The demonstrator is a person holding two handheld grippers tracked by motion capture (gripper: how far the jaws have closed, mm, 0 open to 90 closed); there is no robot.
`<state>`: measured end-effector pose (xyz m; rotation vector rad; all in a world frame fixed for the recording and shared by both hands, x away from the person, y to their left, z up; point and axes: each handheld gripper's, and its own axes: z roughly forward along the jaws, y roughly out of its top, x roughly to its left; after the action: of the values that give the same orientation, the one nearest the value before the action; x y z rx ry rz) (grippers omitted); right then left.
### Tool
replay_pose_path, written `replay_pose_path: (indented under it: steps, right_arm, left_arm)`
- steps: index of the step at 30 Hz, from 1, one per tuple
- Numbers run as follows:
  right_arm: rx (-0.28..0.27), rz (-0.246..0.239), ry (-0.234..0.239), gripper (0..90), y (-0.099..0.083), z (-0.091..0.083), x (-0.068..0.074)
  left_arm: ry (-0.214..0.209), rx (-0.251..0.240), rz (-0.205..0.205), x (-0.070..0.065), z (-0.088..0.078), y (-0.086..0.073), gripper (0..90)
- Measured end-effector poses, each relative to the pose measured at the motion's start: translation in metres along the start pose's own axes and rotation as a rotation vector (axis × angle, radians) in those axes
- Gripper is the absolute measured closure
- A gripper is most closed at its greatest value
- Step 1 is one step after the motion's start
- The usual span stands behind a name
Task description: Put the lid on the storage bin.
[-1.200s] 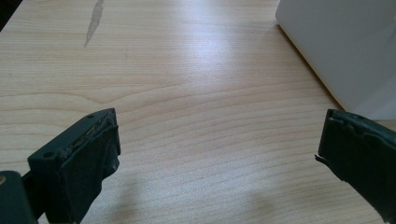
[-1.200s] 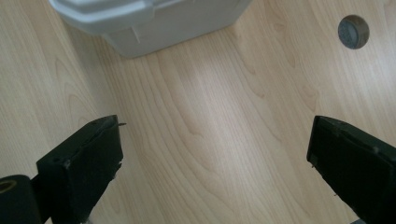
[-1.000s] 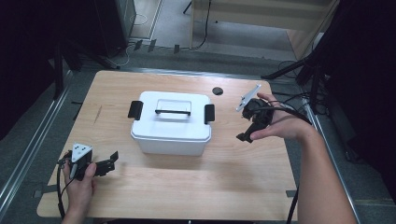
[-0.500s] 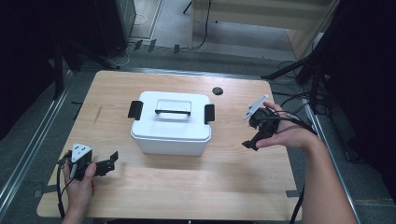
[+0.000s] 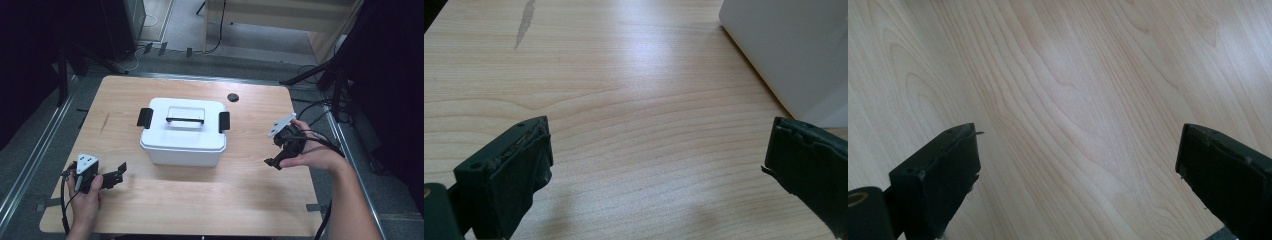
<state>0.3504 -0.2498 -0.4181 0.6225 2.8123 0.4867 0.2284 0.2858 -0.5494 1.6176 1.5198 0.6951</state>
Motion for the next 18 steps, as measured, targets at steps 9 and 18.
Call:
replay_pose_path:
  steps: [9,18]
  right_arm:
    - [-0.031,0.043,-0.012,4.0,-0.021,0.007,0.004]
    - [-0.064,0.088,-0.022,4.9,-0.042,0.016,0.012]
  left_arm:
    - [0.001,0.0,0.001,0.0,0.0,0.0,0.0]
    - [0.002,-0.001,0.001,0.001,-0.001,0.0,0.0]
